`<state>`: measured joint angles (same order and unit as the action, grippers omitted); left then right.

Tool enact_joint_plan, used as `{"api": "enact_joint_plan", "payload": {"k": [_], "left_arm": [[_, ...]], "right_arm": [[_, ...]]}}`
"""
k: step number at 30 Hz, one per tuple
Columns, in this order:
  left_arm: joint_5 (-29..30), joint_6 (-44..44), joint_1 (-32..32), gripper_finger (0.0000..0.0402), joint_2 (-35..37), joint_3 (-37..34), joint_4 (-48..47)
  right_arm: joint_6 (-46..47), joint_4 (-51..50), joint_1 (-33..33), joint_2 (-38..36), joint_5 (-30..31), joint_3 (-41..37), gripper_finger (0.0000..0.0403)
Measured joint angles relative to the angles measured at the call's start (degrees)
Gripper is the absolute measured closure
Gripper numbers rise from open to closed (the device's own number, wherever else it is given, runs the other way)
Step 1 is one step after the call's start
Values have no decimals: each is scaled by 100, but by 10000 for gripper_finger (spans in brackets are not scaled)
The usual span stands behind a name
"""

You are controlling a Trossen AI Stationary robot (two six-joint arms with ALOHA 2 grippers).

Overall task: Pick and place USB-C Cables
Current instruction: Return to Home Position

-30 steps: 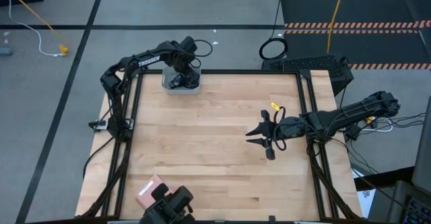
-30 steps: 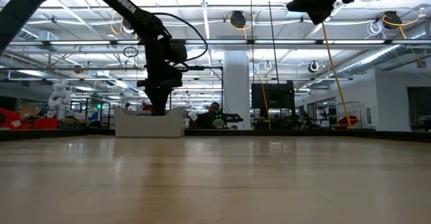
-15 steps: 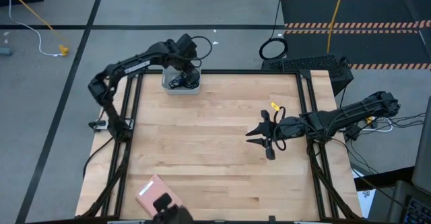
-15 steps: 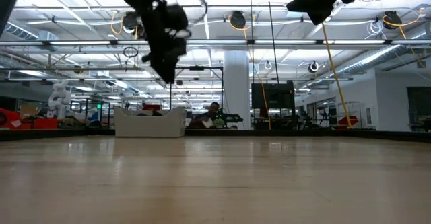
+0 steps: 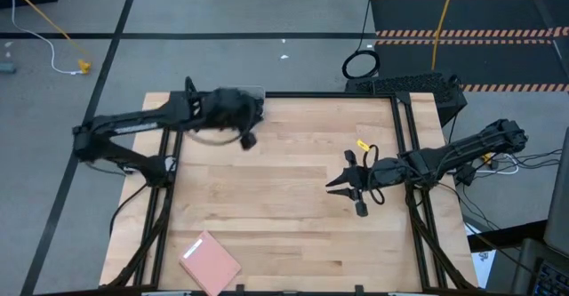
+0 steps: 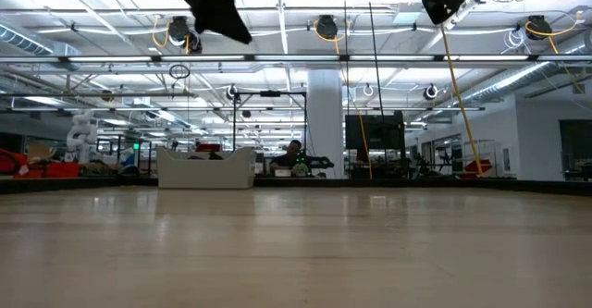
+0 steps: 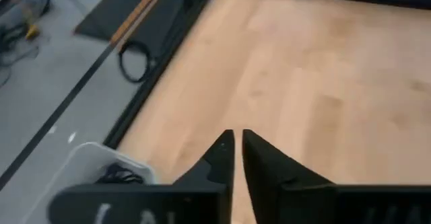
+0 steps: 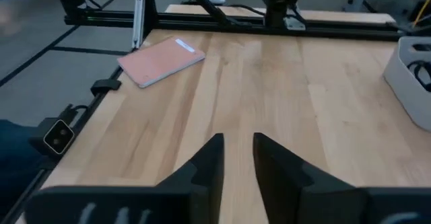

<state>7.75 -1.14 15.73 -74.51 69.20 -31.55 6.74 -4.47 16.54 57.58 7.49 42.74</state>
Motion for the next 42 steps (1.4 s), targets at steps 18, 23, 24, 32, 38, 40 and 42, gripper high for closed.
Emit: {"api": "enact_joint_plan", "payload": {"k": [18,23,24,32,38,40,42], "left_arm": [[-3,27,-1795,396,2493,-3034,2421],[-568,-362,-2024,384,2600,-3451,2981],[-644,-449,-2073,385,2595,-3537,3117],[-667,-410,-2162,389,2591,-4249,4134],[-667,-409,-2162,393,2591,-4579,4542],[-667,-414,-2162,397,2589,-4586,4535],[-667,-421,-2162,396,2591,-4586,4541]], "right_arm": [[-710,-5,31,-295,0,-258,401],[-901,44,32,-401,-2,-479,402],[-996,133,32,-455,-2,-547,402],[-1517,833,30,-1183,-17,-1390,403],[-1711,1202,24,-1929,-24,-1961,403],[-1711,1358,-26,-2171,-34,-2167,403],[-1712,1458,-126,-2395,-197,-2369,403]]}}
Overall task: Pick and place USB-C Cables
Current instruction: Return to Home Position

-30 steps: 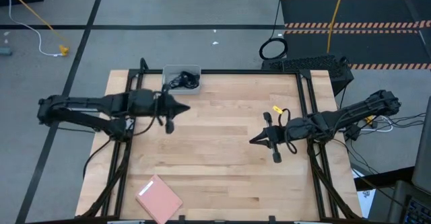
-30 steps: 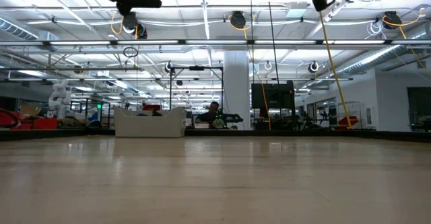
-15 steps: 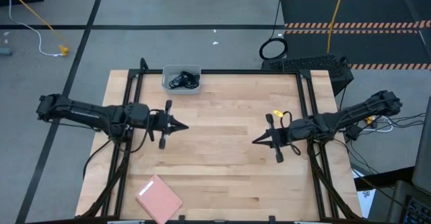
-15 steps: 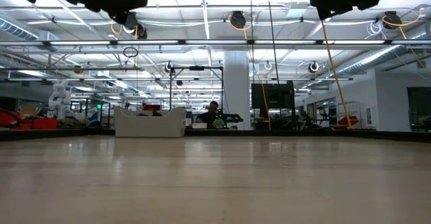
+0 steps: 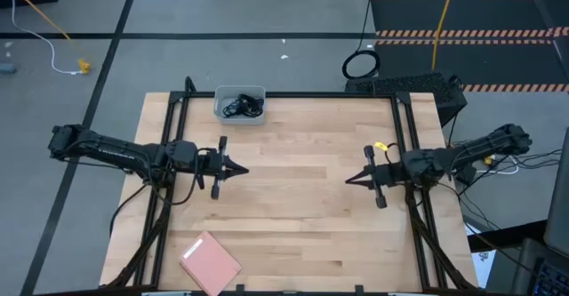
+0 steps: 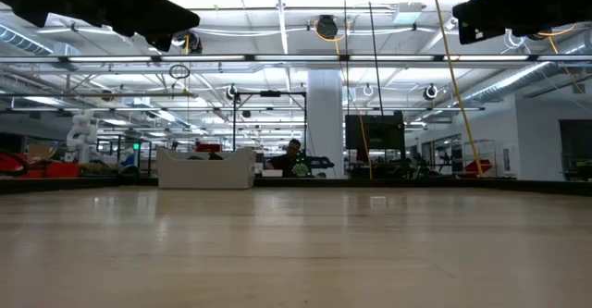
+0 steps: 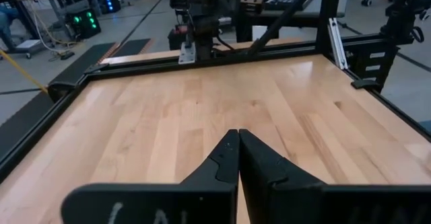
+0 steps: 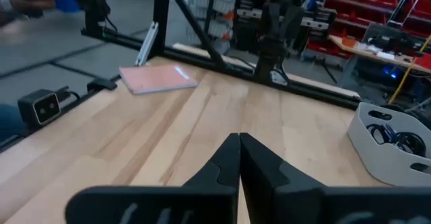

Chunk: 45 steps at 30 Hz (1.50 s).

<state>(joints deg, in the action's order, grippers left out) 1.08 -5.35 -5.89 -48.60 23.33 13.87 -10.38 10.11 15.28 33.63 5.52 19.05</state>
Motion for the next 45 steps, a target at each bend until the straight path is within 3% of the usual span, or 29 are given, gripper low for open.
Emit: {"api": "enact_joint_plan", "payload": {"k": [8,15,22,30,38,45], "left_arm": [[-2,-101,13,394,-2,0,18],[-4,-218,13,386,-2,-6,-5],[-24,-246,268,397,44,-509,631],[-557,-43,689,391,321,-995,898],[-577,235,951,389,804,-1583,1040],[-575,418,973,395,1137,-2178,1705]], "right_arm": [[94,865,-750,-390,-864,-810,403],[337,901,-1398,-404,-1432,-1051,403],[479,920,-1718,-409,-1482,-1283,403],[499,1343,-1875,-615,-1625,-1622,403],[574,1277,-2018,-815,-1939,-1681,403],[554,1026,-2145,-1029,-1935,-1688,403]]}}
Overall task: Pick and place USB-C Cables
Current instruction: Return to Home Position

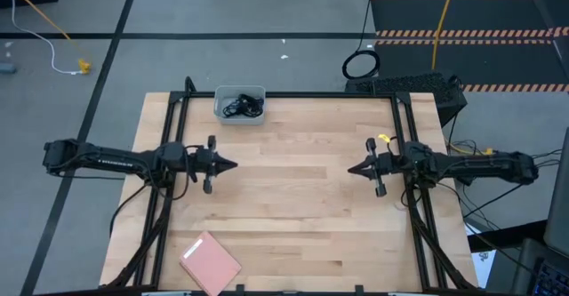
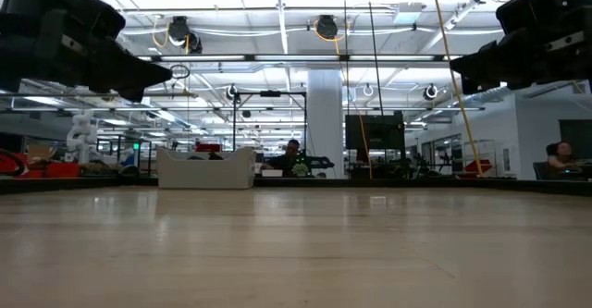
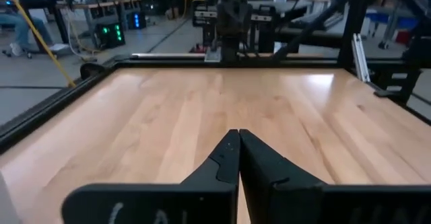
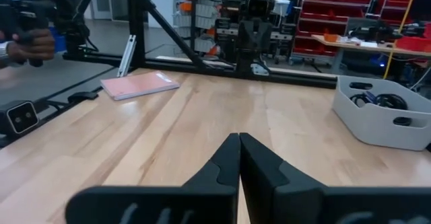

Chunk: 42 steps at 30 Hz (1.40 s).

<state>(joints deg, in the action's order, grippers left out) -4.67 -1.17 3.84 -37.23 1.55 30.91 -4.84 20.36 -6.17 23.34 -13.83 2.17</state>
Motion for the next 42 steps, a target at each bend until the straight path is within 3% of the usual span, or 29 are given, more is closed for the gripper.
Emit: {"api": "enact_joint_plan", "payload": {"k": [20,25,42], "left_arm": [[2,160,-59,397,96,-102,1],[4,135,-59,394,96,-102,174],[4,137,-59,396,96,-100,416]], "right_arm": [[-276,-855,-559,-878,35,-11,403],[53,-866,-589,-1293,808,-15,403],[332,-1714,-497,-2329,652,-15,403]]}}
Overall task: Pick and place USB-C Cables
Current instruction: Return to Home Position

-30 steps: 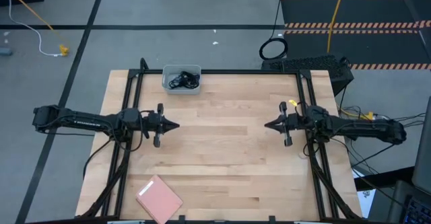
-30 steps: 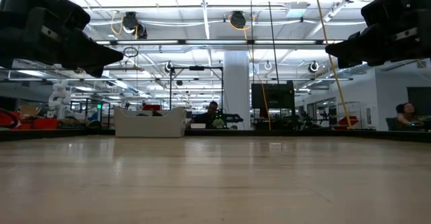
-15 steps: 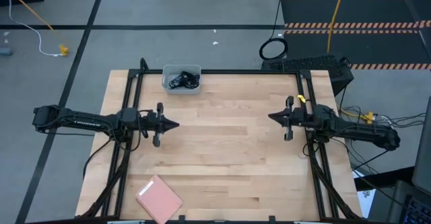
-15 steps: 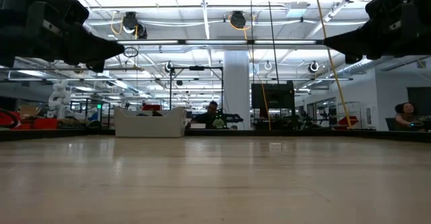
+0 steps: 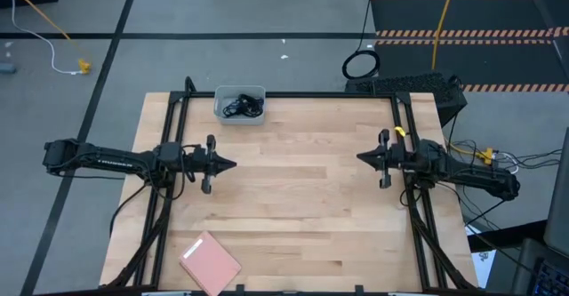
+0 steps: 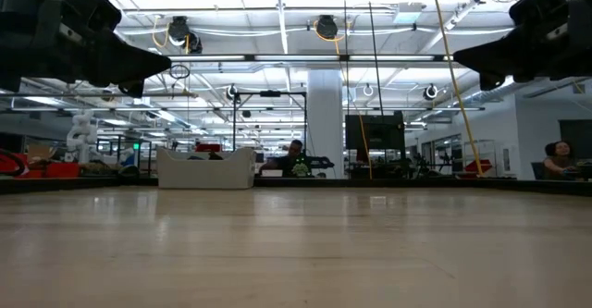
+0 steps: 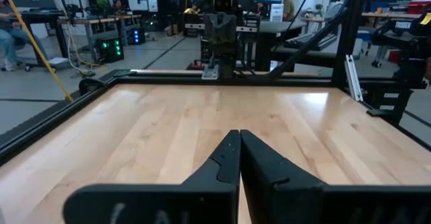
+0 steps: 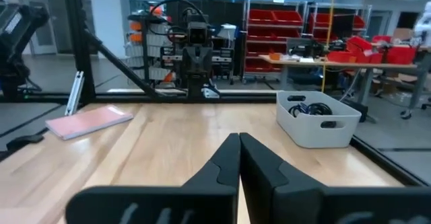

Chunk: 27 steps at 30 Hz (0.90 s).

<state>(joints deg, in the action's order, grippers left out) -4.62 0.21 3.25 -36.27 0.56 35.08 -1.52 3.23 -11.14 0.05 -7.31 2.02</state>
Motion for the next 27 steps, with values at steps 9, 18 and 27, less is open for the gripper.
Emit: {"api": "enact_joint_plan", "payload": {"k": [9,18,27], "left_arm": [[0,7,0,395,-2,2,117],[0,-11,0,397,-2,2,107],[0,-116,0,398,-2,2,167]], "right_arm": [[253,166,159,12,131,-122,403],[383,-69,487,10,618,-122,403],[76,-169,675,9,592,-120,403]]}}
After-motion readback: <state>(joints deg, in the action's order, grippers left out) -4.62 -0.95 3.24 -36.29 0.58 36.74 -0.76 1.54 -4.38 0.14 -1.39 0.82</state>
